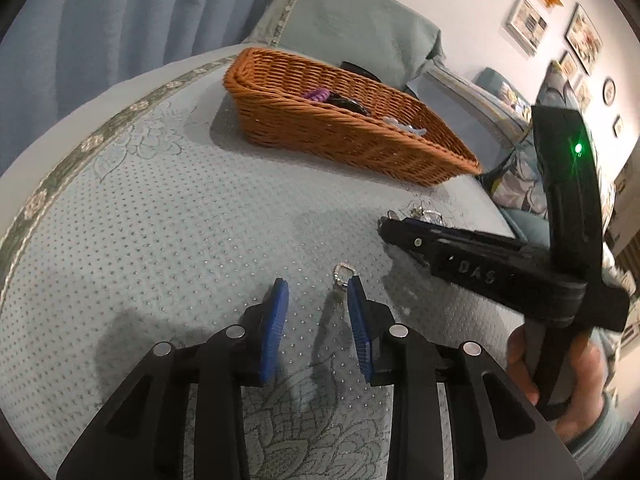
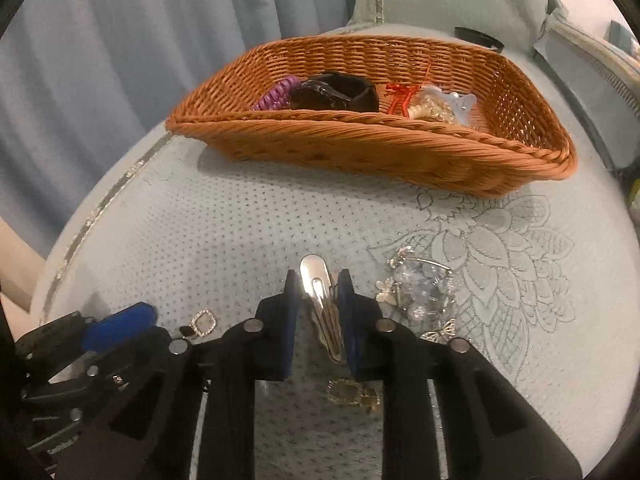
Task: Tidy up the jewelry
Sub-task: 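Grasp a small silver charm with the left tool while the right tool grasps a silver hair clip, then carry the charm with the left tool while the right tool carries the clip into the basket, releasing both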
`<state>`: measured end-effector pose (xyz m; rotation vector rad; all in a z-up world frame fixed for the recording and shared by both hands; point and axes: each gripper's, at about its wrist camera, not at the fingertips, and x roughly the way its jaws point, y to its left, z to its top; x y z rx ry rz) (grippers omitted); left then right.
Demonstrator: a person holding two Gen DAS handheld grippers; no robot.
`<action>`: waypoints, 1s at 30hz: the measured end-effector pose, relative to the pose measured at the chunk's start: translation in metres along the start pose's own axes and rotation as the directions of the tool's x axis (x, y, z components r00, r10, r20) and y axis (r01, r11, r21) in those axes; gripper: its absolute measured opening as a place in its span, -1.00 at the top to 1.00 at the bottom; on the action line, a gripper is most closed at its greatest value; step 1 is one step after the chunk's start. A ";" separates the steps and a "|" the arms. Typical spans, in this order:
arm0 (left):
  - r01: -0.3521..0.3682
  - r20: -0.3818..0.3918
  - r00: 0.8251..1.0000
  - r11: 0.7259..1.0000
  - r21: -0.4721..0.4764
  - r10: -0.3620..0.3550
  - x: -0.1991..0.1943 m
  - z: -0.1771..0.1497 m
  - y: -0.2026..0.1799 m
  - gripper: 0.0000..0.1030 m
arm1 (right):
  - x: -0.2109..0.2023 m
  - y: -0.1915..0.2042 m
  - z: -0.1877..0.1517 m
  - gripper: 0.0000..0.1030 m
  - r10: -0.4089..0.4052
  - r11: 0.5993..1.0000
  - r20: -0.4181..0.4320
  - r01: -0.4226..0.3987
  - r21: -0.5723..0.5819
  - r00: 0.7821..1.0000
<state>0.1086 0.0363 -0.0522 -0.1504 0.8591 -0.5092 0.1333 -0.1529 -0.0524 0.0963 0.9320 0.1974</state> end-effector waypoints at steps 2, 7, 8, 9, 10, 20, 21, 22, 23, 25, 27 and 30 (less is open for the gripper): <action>-0.018 -0.005 1.000 0.999 0.042 0.018 0.002 -0.001 -0.008 0.41 | -0.003 -0.005 -0.004 0.68 0.008 1.000 0.002 -0.008 -0.002 1.000; -0.086 -0.008 0.996 0.987 0.137 0.088 0.011 0.000 -0.027 0.31 | -0.016 -0.023 -0.017 0.68 0.055 0.998 0.015 -0.055 0.004 0.998; -0.096 -0.007 0.995 0.984 0.148 0.098 0.013 0.000 -0.029 0.30 | -0.017 -0.026 -0.019 0.68 0.065 0.998 0.016 -0.065 0.009 0.998; -0.110 -0.006 0.994 0.980 0.166 0.113 0.015 0.000 -0.033 0.30 | -0.018 -0.027 -0.019 0.68 0.071 0.997 0.018 -0.071 0.013 0.997; -0.124 -0.005 0.992 0.976 0.179 0.127 0.017 0.000 -0.035 0.33 | -0.018 -0.027 -0.019 0.68 0.073 0.997 0.021 -0.073 0.012 0.997; -0.128 0.018 0.992 0.975 0.180 0.127 0.012 0.000 -0.036 0.83 | -0.026 -0.034 -0.019 0.72 0.143 0.989 0.066 -0.146 0.038 0.987; -0.126 0.022 0.992 0.976 0.176 0.124 0.012 0.001 -0.036 0.83 | -0.027 -0.034 -0.019 0.72 0.146 0.988 0.072 -0.149 0.038 0.987; -0.122 0.029 0.993 0.978 0.167 0.118 0.010 0.001 -0.035 0.83 | -0.028 -0.034 -0.019 0.72 0.150 0.988 0.079 -0.153 0.036 0.986; -0.118 0.038 0.993 0.980 0.160 0.113 0.008 0.001 -0.033 0.83 | -0.030 -0.033 -0.019 0.72 0.153 0.987 0.086 -0.156 0.033 0.985; -0.114 0.062 0.992 0.983 0.146 0.106 0.003 0.001 -0.032 0.83 | -0.034 -0.032 -0.019 0.72 0.160 0.986 0.105 -0.164 0.025 0.981; -0.109 0.076 0.992 0.984 0.139 0.100 0.000 0.002 -0.032 0.83 | -0.039 -0.032 -0.021 0.72 0.163 0.986 0.125 -0.166 0.016 0.979; -0.114 0.089 0.991 0.985 0.129 0.103 -0.002 0.004 -0.032 0.83 | -0.043 -0.032 -0.022 0.72 0.178 0.983 0.140 -0.181 0.008 0.974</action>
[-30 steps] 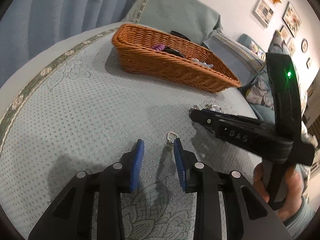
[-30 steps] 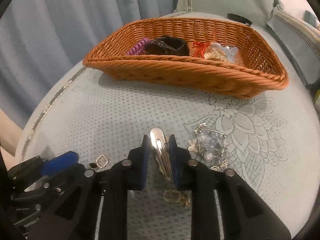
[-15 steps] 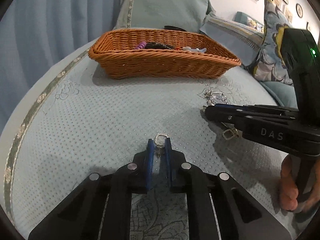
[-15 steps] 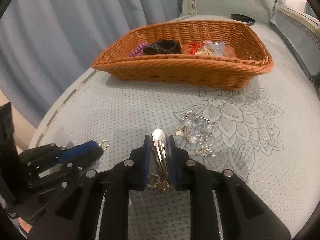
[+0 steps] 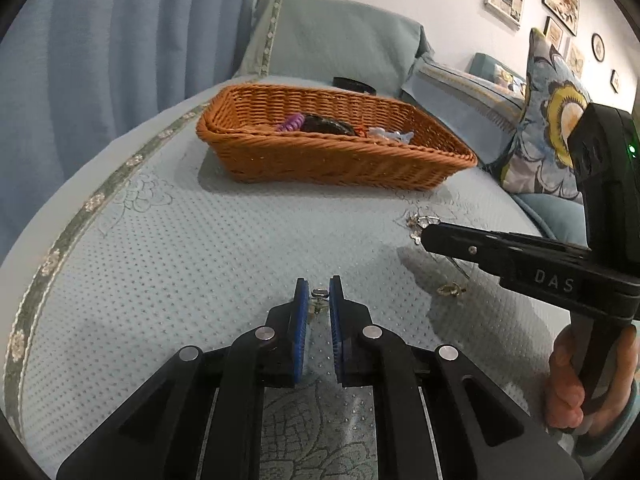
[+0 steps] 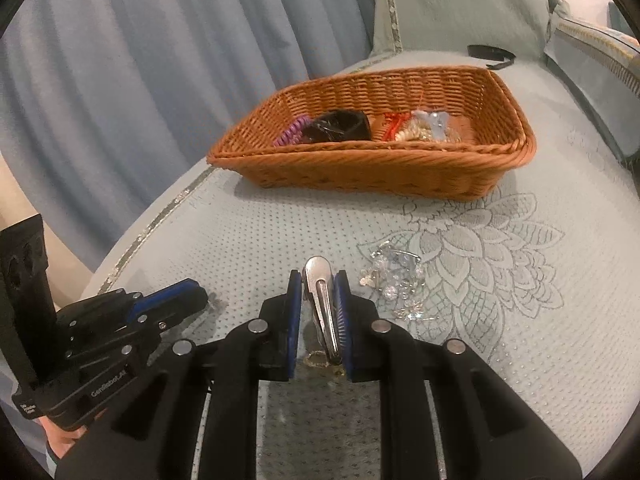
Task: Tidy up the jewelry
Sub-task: 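Carry the charm with the left tool while the right tool carries the clip into the basket, releasing both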
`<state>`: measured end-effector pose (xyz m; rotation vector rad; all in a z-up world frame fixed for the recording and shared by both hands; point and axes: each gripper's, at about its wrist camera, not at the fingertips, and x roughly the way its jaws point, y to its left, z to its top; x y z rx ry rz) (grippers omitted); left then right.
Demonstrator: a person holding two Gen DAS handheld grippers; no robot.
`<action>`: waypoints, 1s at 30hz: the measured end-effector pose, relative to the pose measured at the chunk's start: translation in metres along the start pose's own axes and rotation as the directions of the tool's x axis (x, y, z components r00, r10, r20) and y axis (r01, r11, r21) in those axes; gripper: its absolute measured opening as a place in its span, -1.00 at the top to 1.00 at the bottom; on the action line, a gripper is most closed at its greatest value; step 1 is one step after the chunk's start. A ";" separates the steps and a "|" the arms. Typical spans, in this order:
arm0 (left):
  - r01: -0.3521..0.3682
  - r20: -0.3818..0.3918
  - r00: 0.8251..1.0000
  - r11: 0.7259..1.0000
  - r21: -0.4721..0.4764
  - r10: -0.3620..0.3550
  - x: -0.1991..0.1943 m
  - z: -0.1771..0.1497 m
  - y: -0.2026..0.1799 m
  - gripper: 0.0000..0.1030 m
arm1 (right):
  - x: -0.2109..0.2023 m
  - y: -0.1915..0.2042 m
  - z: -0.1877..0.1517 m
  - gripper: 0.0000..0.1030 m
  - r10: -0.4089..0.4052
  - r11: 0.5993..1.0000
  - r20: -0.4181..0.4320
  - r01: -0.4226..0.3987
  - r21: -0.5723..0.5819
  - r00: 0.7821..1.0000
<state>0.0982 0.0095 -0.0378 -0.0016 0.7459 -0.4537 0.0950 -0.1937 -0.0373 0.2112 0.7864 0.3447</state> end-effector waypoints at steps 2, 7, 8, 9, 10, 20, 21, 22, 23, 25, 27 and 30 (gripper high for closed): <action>-0.002 0.017 1.000 1.000 -0.002 0.002 -0.003 0.001 -0.001 0.83 | -0.006 -0.002 0.000 0.72 0.019 1.000 0.025 -0.019 0.004 1.000; 0.016 0.087 0.996 1.000 -0.010 -0.015 -0.016 0.006 -0.003 0.83 | -0.019 -0.003 -0.001 0.72 0.042 0.999 0.083 -0.043 0.002 0.996; 0.018 0.105 0.994 1.000 -0.010 -0.017 -0.019 0.007 -0.003 0.83 | -0.020 -0.003 -0.001 0.72 0.043 0.999 0.089 -0.043 -0.002 0.995; 0.020 0.117 0.993 1.000 -0.011 -0.019 -0.021 0.007 -0.004 0.83 | -0.021 -0.002 -0.001 0.72 0.042 0.999 0.096 -0.041 -0.006 0.994; 0.021 0.135 0.991 1.000 -0.011 -0.020 -0.025 0.008 -0.005 0.83 | -0.022 -0.001 -0.001 0.72 0.037 0.999 0.103 -0.036 -0.010 0.994; 0.029 0.188 0.982 0.999 -0.022 -0.025 -0.036 0.014 -0.007 0.83 | -0.033 0.011 -0.002 0.72 -0.042 0.997 0.162 0.052 -0.061 0.986; 0.029 0.194 0.981 0.999 -0.025 -0.024 -0.038 0.015 -0.007 0.83 | -0.035 0.013 -0.001 0.72 -0.049 0.996 0.168 0.061 -0.067 0.985; 0.031 0.204 0.979 0.999 -0.027 -0.025 -0.040 0.017 -0.007 0.83 | -0.035 0.013 -0.001 0.72 -0.056 0.995 0.171 0.068 -0.070 0.984; 0.037 0.214 0.976 0.999 -0.030 -0.029 -0.042 0.018 -0.007 0.83 | -0.037 0.015 0.000 0.72 -0.064 0.994 0.177 0.077 -0.071 0.982; 0.049 0.237 0.971 0.998 -0.037 -0.039 -0.048 0.022 -0.008 0.83 | -0.042 0.016 0.003 0.72 -0.068 0.995 0.191 0.082 -0.064 0.979; 0.054 0.254 0.966 0.998 -0.043 -0.041 -0.053 0.026 -0.009 0.83 | -0.050 0.017 0.009 0.72 -0.076 0.993 0.216 0.093 -0.068 0.973; 0.058 0.286 0.957 0.997 -0.043 -0.044 -0.063 0.038 -0.015 0.83 | -0.061 0.017 0.023 0.72 -0.083 0.991 0.244 0.105 -0.080 0.966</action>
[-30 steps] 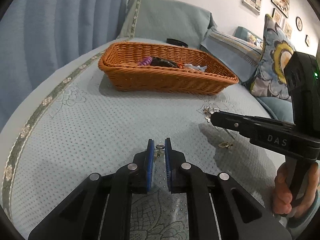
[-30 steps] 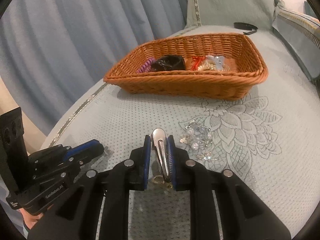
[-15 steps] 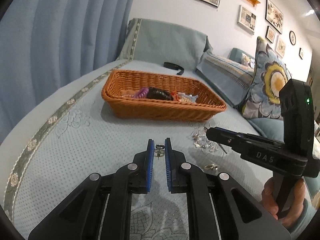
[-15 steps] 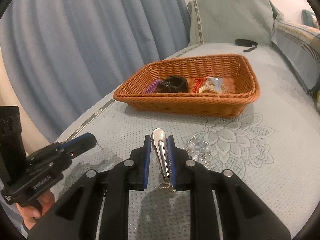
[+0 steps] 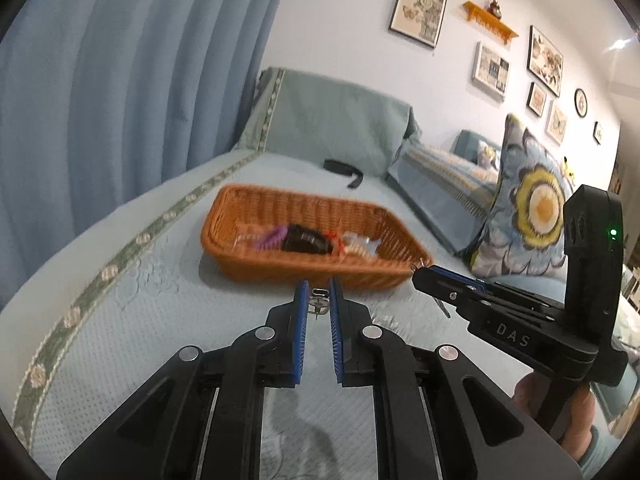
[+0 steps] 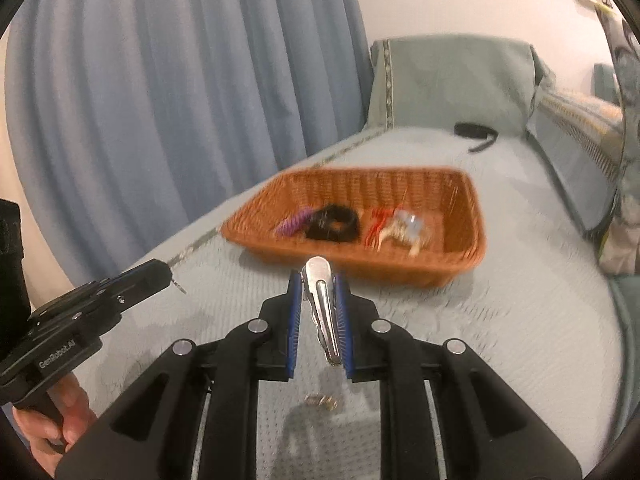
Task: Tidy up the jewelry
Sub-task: 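Carry the charm with the left tool while the right tool carries the clip into the basket, releasing both, then withdraw both open tools back to the remaining jewelry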
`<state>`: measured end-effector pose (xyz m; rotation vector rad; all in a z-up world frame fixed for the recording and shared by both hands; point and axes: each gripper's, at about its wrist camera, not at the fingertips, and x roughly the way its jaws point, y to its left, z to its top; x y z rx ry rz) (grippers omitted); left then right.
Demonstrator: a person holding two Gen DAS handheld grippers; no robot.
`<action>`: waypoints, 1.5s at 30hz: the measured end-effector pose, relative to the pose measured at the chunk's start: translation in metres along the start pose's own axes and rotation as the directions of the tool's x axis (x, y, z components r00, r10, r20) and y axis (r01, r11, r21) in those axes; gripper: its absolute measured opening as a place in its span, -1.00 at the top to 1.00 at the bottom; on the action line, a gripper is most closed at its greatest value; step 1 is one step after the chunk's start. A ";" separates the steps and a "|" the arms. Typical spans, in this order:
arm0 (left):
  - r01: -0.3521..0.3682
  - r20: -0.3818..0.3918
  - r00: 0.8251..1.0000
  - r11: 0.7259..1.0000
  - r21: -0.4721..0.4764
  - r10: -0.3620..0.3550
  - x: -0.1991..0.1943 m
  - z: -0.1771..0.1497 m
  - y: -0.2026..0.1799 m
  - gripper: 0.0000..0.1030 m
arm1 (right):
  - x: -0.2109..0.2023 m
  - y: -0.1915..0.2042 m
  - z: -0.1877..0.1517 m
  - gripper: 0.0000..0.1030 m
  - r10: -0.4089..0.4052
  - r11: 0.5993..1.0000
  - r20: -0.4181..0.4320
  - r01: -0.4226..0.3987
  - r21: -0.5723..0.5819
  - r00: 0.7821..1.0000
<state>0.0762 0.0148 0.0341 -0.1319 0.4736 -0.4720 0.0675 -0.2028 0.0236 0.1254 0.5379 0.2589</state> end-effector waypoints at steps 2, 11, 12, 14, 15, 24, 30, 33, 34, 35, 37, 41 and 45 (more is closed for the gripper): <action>0.011 0.015 1.000 1.000 -0.002 -0.011 -0.001 0.009 -0.002 0.83 | -0.001 -0.003 0.016 0.72 -0.008 1.000 0.012 0.008 -0.020 1.000; 0.017 0.042 0.999 0.999 0.040 -0.018 0.046 0.065 0.003 0.83 | 0.037 -0.032 0.077 0.72 -0.029 0.998 0.020 0.030 -0.047 0.999; 0.023 0.036 0.999 0.999 0.028 -0.024 0.055 0.069 0.007 0.83 | 0.047 -0.036 0.082 0.72 -0.032 0.999 0.004 0.032 -0.042 0.999; 0.052 0.025 0.998 0.999 -0.001 -0.052 0.076 0.075 0.018 0.83 | 0.070 -0.045 0.087 0.72 -0.014 1.000 -0.039 0.013 -0.028 0.999; 0.083 0.020 0.996 0.996 -0.014 -0.082 0.088 0.076 0.024 0.83 | 0.080 -0.050 0.088 0.72 0.010 1.000 -0.063 -0.010 -0.013 0.998; 0.116 -0.081 0.989 0.987 -0.110 -0.125 0.159 0.051 0.056 0.83 | 0.149 -0.071 0.077 0.72 -0.039 0.999 -0.213 0.046 0.027 0.976; 0.104 -0.090 0.989 0.985 -0.137 -0.117 0.160 0.047 0.065 0.57 | 0.155 -0.076 0.074 0.65 -0.048 0.996 -0.230 0.064 0.064 0.972; 0.101 -0.066 0.992 0.985 -0.139 -0.111 0.154 0.047 0.069 0.34 | 0.150 -0.072 0.078 0.00 -0.054 0.996 -0.214 0.067 0.054 0.975; 0.107 -0.060 0.991 0.984 -0.140 -0.116 0.152 0.048 0.070 0.34 | 0.147 -0.071 0.079 -0.05 -0.055 0.996 -0.200 0.067 0.056 0.978; 0.110 -0.054 0.991 0.984 -0.143 -0.119 0.150 0.048 0.069 0.32 | 0.140 -0.070 0.081 -0.04 -0.054 0.996 -0.176 0.064 0.054 0.983; 0.113 -0.044 0.992 0.983 -0.142 -0.120 0.145 0.048 0.067 0.25 | 0.132 -0.067 0.082 -0.04 -0.049 0.997 -0.158 0.056 0.043 0.986; 0.105 -0.020 0.994 0.988 -0.115 -0.108 0.130 0.050 0.058 0.23 | 0.106 -0.062 0.081 -0.04 -0.030 0.999 -0.126 0.034 0.030 0.992; 0.120 0.010 0.993 0.987 -0.104 -0.119 0.102 0.052 0.042 0.23 | 0.065 -0.059 0.076 -0.04 -0.008 1.000 -0.099 0.009 0.014 0.995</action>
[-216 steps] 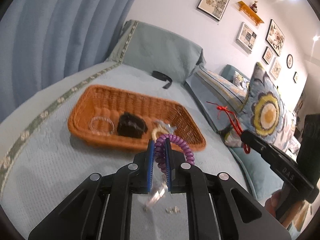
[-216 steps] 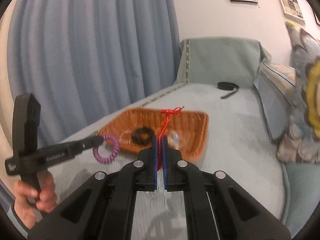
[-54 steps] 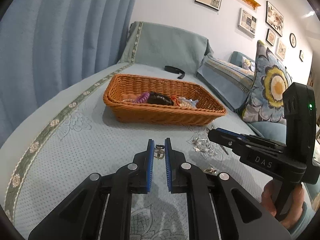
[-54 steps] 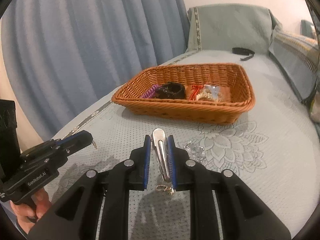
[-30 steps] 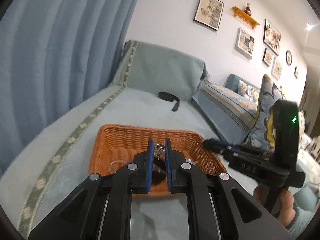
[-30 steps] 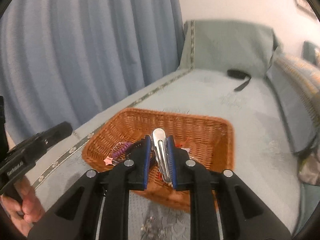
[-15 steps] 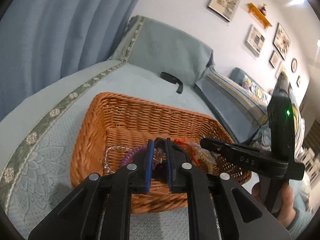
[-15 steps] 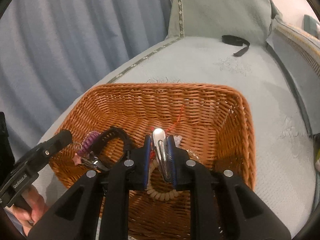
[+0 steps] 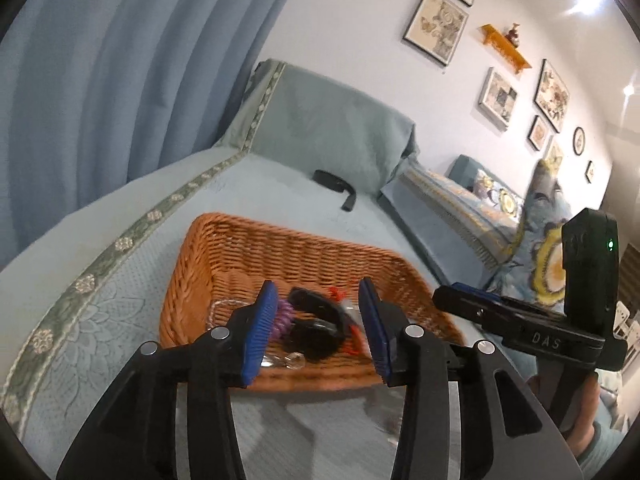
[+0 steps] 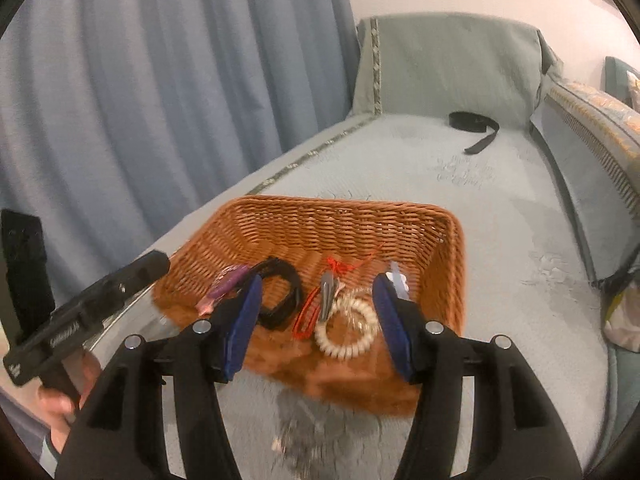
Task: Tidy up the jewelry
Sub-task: 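Withdraw both open tools back to the remaining jewelry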
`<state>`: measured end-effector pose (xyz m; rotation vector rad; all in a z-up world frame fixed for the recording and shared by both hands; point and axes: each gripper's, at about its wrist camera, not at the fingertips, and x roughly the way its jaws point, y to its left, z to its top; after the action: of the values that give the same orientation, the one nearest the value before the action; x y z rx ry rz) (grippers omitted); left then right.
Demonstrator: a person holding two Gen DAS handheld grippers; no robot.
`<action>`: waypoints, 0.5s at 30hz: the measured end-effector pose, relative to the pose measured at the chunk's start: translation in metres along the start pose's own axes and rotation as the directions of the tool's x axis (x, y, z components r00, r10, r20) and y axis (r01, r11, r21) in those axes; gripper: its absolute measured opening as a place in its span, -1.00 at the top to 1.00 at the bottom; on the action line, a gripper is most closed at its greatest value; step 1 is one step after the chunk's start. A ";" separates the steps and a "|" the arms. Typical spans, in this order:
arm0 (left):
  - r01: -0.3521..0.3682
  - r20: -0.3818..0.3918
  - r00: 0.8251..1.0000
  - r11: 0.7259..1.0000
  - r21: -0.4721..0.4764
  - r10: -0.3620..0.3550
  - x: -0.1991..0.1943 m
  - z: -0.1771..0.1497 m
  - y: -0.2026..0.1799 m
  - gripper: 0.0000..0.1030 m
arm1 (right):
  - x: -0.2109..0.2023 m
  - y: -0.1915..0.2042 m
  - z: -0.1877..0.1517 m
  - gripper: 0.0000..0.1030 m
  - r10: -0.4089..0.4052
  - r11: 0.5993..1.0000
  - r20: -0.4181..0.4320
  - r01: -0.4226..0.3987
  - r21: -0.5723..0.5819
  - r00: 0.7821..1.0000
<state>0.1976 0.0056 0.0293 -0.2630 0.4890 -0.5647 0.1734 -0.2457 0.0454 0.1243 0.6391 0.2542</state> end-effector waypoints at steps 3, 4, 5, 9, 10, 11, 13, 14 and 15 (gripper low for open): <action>0.003 0.012 1.000 0.999 0.033 -0.003 -0.026 -0.005 -0.021 0.20 | -0.030 -0.001 -0.009 -0.04 0.016 1.000 0.021 -0.016 -0.003 1.000; 0.000 0.013 1.000 0.999 0.045 -0.001 -0.036 -0.008 -0.029 0.20 | -0.042 -0.002 -0.013 -0.04 0.028 1.000 0.027 -0.028 0.000 0.999; -0.002 0.015 1.000 0.999 0.053 0.001 -0.042 -0.011 -0.035 0.19 | -0.048 -0.003 -0.016 -0.04 0.035 0.999 0.029 -0.036 0.004 0.999; -0.002 -0.001 1.000 0.997 0.076 0.002 -0.068 -0.027 -0.061 0.13 | -0.070 -0.006 -0.037 -0.04 0.059 0.998 0.025 -0.060 0.020 0.998; -0.004 -0.012 1.000 0.997 0.083 0.005 -0.072 -0.032 -0.065 0.11 | -0.073 -0.005 -0.044 -0.04 0.062 0.998 0.022 -0.062 0.019 0.998; -0.010 -0.030 0.999 0.995 0.095 0.013 -0.074 -0.041 -0.071 0.05 | -0.074 -0.005 -0.049 -0.04 0.063 0.998 0.018 -0.063 0.014 0.998; -0.030 -0.067 0.997 0.993 0.116 0.038 -0.073 -0.057 -0.077 0.00 | -0.072 -0.002 -0.063 -0.04 0.055 0.998 0.002 -0.055 0.005 0.998; -0.046 -0.097 0.994 0.990 0.133 0.060 -0.069 -0.071 -0.081 0.00 | -0.070 -0.001 -0.069 -0.04 0.056 0.998 -0.004 -0.056 0.004 0.998; -0.060 -0.107 0.991 0.989 0.138 0.075 -0.065 -0.077 -0.082 0.00 | -0.068 -0.002 -0.075 -0.04 0.061 0.998 -0.013 -0.061 0.007 0.998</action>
<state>0.0740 -0.0326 0.0175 -0.0861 0.5634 -0.5451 0.0764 -0.2629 0.0243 0.1490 0.6500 0.3121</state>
